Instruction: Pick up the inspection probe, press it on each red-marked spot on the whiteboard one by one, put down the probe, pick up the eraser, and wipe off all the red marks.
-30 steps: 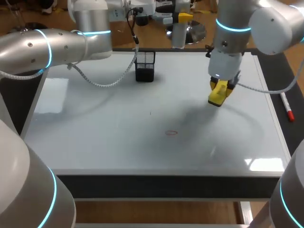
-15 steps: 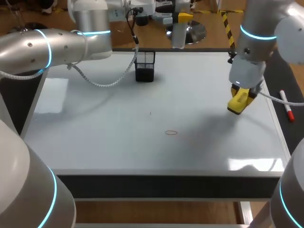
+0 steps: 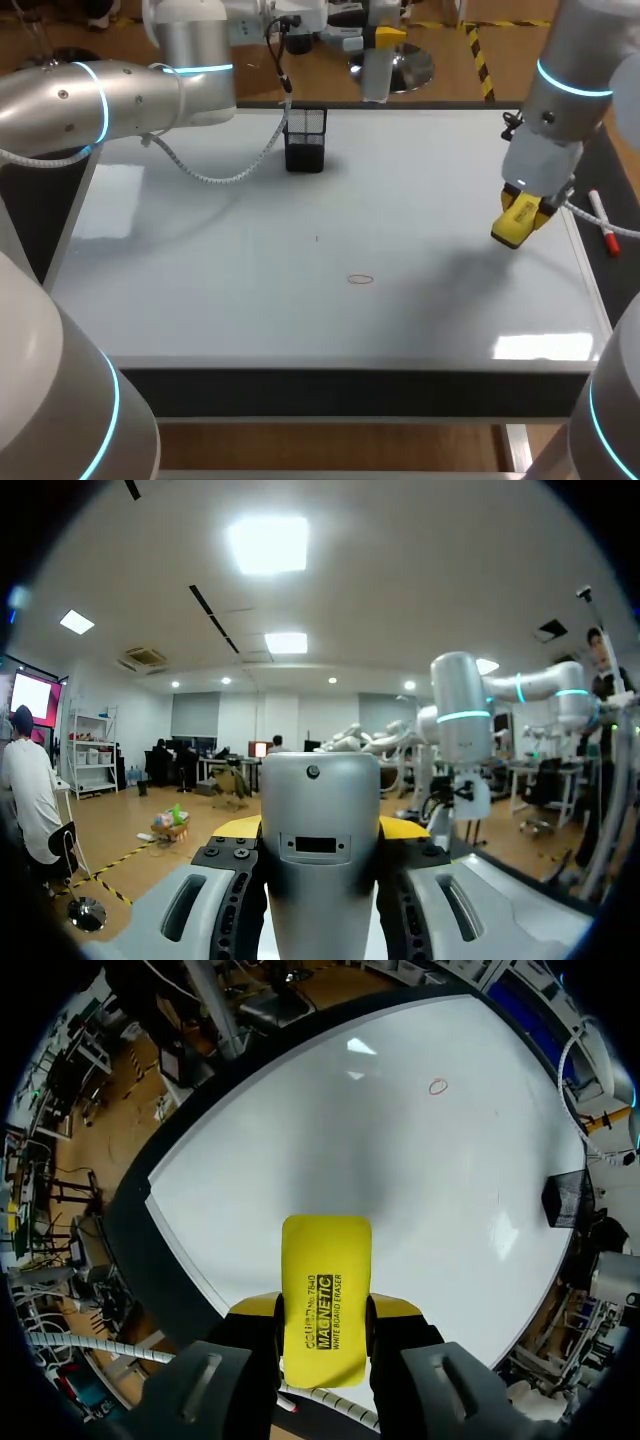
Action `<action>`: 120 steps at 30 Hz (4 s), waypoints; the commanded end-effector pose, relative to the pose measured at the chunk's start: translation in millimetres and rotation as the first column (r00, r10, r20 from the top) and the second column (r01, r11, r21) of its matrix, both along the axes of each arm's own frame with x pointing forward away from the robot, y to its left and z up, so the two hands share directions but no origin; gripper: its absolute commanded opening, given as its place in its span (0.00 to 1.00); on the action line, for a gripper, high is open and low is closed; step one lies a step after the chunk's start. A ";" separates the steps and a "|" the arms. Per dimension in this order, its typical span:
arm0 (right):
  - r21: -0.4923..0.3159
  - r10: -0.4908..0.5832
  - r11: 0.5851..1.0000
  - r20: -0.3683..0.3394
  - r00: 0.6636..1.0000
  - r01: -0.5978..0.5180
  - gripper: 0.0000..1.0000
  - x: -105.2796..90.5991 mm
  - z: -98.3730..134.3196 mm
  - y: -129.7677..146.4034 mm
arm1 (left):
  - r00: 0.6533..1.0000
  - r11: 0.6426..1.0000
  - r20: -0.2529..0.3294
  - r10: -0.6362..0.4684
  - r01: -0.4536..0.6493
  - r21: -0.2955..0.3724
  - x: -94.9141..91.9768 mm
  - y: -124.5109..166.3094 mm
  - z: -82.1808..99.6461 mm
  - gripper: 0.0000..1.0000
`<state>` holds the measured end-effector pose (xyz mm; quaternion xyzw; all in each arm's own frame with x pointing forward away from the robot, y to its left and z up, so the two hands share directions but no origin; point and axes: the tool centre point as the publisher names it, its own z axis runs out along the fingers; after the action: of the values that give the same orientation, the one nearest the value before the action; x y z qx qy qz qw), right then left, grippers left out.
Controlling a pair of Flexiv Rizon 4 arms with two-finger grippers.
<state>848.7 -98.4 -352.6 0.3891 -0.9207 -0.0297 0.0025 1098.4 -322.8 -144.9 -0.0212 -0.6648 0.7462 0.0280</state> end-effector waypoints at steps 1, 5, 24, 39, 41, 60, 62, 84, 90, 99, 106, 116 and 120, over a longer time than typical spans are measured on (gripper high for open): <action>-0.001 0.001 1.000 0.002 1.000 -0.001 0.00 -1.1 0.9 -1.3 | 1.000 1.000 -0.001 -0.002 0.002 0.003 0.4 0.1 1.8 0.00; -0.001 0.001 1.000 0.002 1.000 -0.001 0.00 -1.1 0.9 -1.3 | 1.000 1.000 -0.001 -0.002 0.002 0.003 0.4 0.1 1.8 0.00; -0.001 0.001 1.000 0.002 1.000 -0.001 0.00 -1.1 0.9 -1.3 | 1.000 1.000 0.009 -0.010 0.010 0.006 -4.5 0.5 3.1 0.00; -0.001 0.001 1.000 0.002 1.000 -0.001 0.00 -1.1 0.9 -1.3 | 0.995 0.996 0.048 -0.090 0.091 -0.008 -86.3 16.7 12.6 0.00; -0.001 0.001 1.000 0.002 1.000 -0.001 0.00 -1.1 0.9 -1.3 | 0.996 0.997 0.042 -0.080 0.081 -0.015 -98.7 21.8 12.0 0.00; -0.001 0.001 1.000 0.002 1.000 -0.001 0.00 -1.1 0.9 -1.3 | 0.994 0.994 0.054 -0.093 0.096 -0.058 -210.8 49.0 -6.7 0.00; -0.001 0.001 1.000 0.002 1.000 -0.001 0.00 -1.1 0.9 -1.3 | 0.995 0.994 0.047 -0.089 0.092 -0.063 -218.9 52.6 -9.6 0.00; -0.001 0.001 1.000 0.002 1.000 -0.001 0.00 -1.1 0.9 -1.3 | 0.999 0.997 -0.037 -0.039 0.037 -0.063 -283.6 47.4 -52.8 0.00; -0.001 0.001 1.000 0.002 1.000 -0.001 0.00 -1.1 0.9 -1.3 | 0.998 0.997 -0.042 -0.038 0.035 -0.063 -290.7 45.7 -67.8 0.00; -0.001 0.001 1.000 0.002 1.000 -0.001 0.00 -1.1 0.9 -1.3 | 0.999 0.995 -0.022 -0.049 0.047 -0.082 -291.4 43.5 -80.6 0.00; -0.001 0.001 1.000 0.002 1.000 -0.001 0.00 -1.1 0.9 -1.3 | 0.999 0.996 -0.026 -0.048 0.046 -0.071 -291.3 41.8 -90.0 0.00; -0.001 0.001 1.000 0.002 1.000 -0.001 0.00 -1.1 0.9 -1.3 | 0.998 0.997 -0.049 -0.025 0.021 -0.079 -289.4 44.6 -109.0 0.00; -0.001 0.001 1.000 0.002 1.000 -0.001 0.00 -1.1 0.9 -1.3 | 0.999 0.997 -0.051 -0.019 0.015 -0.076 -287.9 45.4 -115.7 0.00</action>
<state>847.6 -99.3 -352.1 0.3892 -0.9206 -0.0305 0.0013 809.0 -276.0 -257.2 -0.0084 -0.6375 0.7687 0.0506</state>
